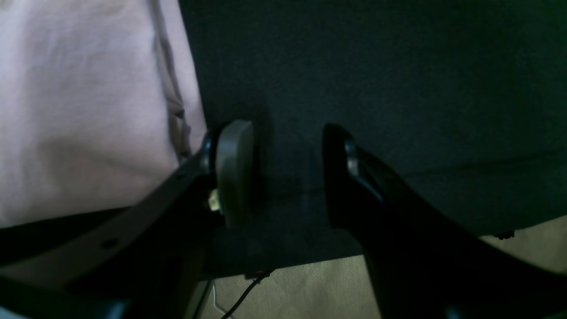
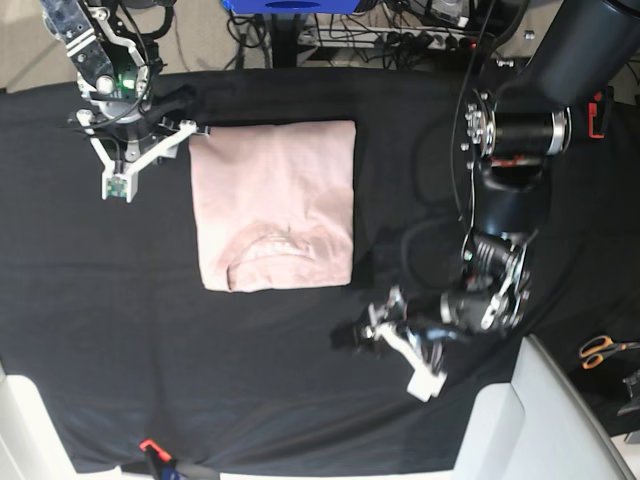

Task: Fold the T-shirt properly
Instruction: 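Tuck the corner under and release, then withdraw the left gripper, then grasp the collar edge of the folded shirt with both grippers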

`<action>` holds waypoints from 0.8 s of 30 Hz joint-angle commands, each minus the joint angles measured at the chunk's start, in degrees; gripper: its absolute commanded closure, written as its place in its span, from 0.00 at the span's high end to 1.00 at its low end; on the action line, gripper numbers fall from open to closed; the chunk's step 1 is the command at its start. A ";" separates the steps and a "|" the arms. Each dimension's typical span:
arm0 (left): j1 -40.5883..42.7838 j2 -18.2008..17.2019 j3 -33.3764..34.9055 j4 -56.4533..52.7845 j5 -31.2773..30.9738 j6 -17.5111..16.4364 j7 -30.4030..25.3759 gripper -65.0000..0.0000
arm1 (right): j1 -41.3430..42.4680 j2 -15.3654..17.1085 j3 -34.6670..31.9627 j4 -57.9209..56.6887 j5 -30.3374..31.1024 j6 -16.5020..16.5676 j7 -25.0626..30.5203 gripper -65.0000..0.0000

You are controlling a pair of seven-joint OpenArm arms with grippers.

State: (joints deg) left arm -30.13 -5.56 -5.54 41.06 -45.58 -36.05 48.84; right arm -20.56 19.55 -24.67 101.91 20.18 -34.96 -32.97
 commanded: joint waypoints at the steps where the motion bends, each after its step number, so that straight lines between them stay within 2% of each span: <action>1: 0.81 0.16 0.13 3.56 -3.08 -0.91 0.08 0.34 | 0.20 0.45 0.09 1.52 -0.62 -0.16 0.84 0.39; 3: 6.70 0.42 0.66 11.38 -4.75 -0.91 0.35 0.05 | 0.20 0.45 -0.17 2.58 -0.62 -0.07 0.84 0.39; 4: 9.07 0.86 1.54 15.07 -4.75 -0.74 0.35 0.00 | 0.20 0.45 -1.05 3.19 -0.62 -0.07 0.93 0.38; 5: 10.92 1.04 2.33 18.06 -4.66 -0.03 0.35 0.00 | 0.29 0.62 -2.19 3.89 -0.62 0.37 0.93 0.38; 7: 14.61 1.30 4.79 24.13 -3.52 2.43 0.35 0.00 | 0.64 1.33 -4.48 5.04 -0.62 3.80 1.10 0.32; 10: 16.90 1.39 8.49 28.08 -0.97 2.95 0.35 0.00 | 1.52 0.36 -6.32 4.86 -0.62 11.62 1.10 0.07; 11: 17.60 1.39 9.72 28.79 -0.62 2.95 0.35 0.00 | 1.52 -0.61 -6.41 4.69 -0.62 14.34 1.02 0.03; 13: 19.62 0.95 11.39 30.72 -0.35 2.95 0.26 0.00 | 1.26 -2.10 -6.06 4.60 -0.62 18.13 1.02 0.04; 17: 24.64 -1.51 12.79 34.59 -0.26 2.87 -2.11 0.00 | 1.52 -2.63 -6.15 4.16 -0.62 20.50 1.19 0.04; 21: 29.03 -4.33 21.32 39.60 -0.26 2.87 -7.39 0.00 | 3.55 -2.72 -6.15 1.61 -0.62 21.99 1.28 0.04; 24: 30.96 -4.85 26.77 40.30 4.13 2.95 -12.58 0.00 | 5.22 -2.72 -6.06 0.11 -0.62 24.54 1.37 0.04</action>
State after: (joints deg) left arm 1.06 -9.93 21.69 80.64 -40.49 -32.95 36.47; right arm -15.59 16.53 -31.00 101.30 19.77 -10.24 -32.53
